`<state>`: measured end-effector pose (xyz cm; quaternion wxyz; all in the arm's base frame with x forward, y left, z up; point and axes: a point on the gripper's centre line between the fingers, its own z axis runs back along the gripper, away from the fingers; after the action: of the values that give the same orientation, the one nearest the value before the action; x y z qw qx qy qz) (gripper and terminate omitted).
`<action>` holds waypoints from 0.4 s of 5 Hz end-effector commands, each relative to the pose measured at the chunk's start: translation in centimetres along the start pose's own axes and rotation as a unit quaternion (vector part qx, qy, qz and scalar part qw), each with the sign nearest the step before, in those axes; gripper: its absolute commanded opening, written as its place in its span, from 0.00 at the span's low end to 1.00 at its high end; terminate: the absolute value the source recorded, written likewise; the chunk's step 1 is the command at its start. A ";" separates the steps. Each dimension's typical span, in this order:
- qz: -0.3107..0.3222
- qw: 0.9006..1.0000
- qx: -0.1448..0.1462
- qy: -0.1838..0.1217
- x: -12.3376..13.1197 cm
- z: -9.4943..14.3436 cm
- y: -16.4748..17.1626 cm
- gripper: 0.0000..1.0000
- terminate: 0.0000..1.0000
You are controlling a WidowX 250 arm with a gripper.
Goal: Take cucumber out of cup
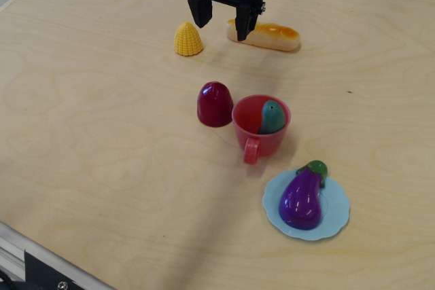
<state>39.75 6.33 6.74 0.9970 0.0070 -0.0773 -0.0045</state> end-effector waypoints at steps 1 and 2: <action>0.000 1.000 0.000 0.000 0.0 0.0 0.0 1.00 0.00; -0.119 0.993 -0.020 -0.005 0.4 1.4 -0.7 1.00 0.00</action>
<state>38.92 5.35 5.21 0.9908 -0.0175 -0.0408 -0.1279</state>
